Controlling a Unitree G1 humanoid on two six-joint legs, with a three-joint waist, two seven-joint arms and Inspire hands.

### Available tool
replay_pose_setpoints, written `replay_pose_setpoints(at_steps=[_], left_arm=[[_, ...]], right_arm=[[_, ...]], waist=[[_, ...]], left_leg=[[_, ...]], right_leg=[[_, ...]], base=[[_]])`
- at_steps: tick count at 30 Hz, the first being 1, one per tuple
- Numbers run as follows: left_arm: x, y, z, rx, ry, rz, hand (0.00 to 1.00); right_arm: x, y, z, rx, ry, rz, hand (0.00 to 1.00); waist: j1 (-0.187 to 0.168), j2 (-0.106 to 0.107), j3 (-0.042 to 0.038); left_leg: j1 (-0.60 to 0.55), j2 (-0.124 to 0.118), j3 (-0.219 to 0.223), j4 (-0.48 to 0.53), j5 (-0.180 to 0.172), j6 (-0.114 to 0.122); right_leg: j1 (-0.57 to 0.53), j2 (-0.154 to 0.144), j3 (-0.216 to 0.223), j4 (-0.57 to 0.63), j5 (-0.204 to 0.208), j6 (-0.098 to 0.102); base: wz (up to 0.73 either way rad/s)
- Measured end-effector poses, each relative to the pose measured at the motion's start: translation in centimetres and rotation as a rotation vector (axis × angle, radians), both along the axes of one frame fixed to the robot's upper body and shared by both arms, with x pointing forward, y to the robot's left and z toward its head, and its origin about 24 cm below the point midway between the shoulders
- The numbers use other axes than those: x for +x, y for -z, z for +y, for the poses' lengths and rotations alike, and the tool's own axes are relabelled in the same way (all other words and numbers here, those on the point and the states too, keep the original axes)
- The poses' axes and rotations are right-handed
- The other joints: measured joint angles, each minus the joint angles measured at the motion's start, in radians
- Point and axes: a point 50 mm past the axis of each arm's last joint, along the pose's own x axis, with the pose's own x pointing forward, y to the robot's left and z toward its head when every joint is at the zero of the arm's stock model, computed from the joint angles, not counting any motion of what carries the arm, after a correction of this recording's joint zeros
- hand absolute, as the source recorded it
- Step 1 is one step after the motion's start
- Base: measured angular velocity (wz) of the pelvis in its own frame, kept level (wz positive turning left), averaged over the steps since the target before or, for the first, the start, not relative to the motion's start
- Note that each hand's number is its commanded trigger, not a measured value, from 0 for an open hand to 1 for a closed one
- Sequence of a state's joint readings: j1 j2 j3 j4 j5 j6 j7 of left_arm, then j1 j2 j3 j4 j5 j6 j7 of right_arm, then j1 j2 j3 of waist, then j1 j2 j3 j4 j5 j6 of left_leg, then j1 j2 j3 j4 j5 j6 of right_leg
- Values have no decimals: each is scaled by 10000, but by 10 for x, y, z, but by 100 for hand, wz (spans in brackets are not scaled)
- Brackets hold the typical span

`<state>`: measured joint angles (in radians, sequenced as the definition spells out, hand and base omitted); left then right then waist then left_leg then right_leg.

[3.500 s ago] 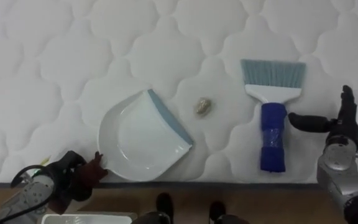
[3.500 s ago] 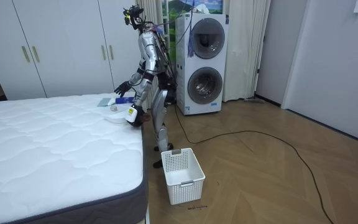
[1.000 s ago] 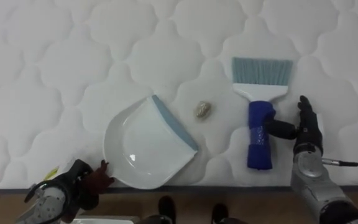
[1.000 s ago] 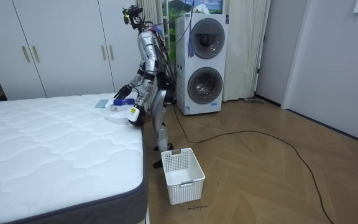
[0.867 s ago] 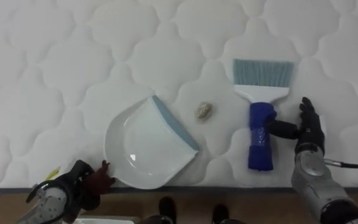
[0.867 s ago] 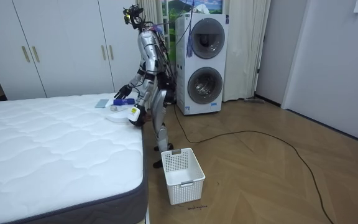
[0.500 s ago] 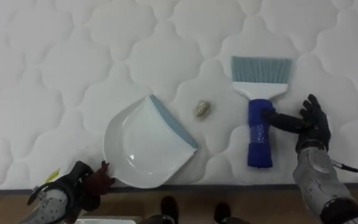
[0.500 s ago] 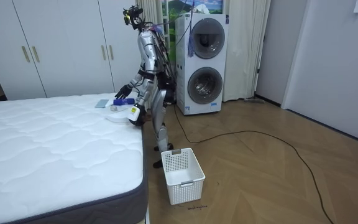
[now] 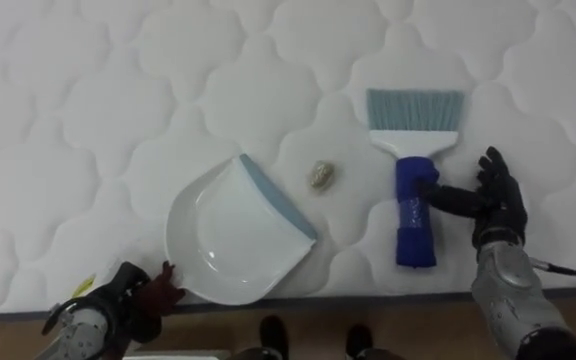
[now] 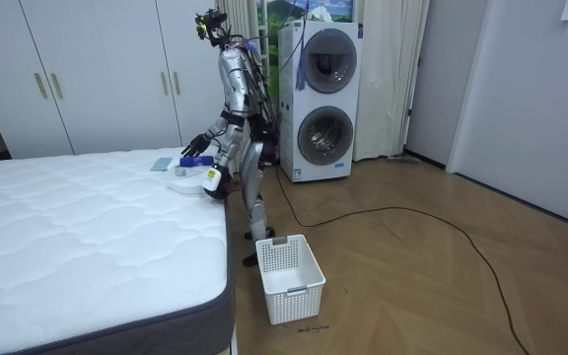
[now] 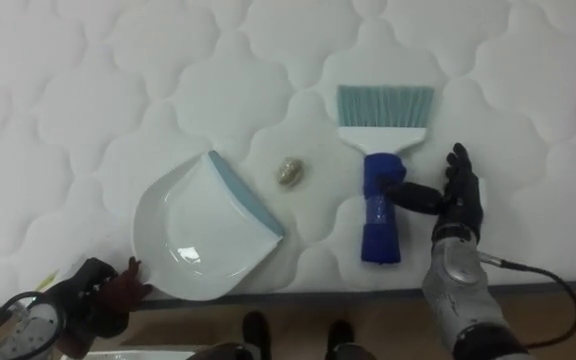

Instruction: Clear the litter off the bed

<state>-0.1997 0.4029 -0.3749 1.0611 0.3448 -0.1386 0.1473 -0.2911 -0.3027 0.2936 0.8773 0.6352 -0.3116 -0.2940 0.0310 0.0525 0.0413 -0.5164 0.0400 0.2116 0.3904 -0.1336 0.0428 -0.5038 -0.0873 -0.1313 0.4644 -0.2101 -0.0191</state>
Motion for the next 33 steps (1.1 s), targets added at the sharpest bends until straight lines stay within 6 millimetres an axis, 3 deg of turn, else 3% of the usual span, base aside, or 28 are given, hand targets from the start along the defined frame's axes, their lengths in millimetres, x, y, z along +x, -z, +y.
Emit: replay_pose_setpoints(at_steps=[33], left_arm=[[7, -1, -2, -51, -79, 147, 100]], right_arm=[[-2, 12, 7, -3610, -2300, 1657, 0]], waist=[[-20, -110, 29]], left_leg=[[-14, 12, -117, -70, 14, -18]], right_leg=[[146, 16, -284, -254, 38, -19]], base=[[1]])
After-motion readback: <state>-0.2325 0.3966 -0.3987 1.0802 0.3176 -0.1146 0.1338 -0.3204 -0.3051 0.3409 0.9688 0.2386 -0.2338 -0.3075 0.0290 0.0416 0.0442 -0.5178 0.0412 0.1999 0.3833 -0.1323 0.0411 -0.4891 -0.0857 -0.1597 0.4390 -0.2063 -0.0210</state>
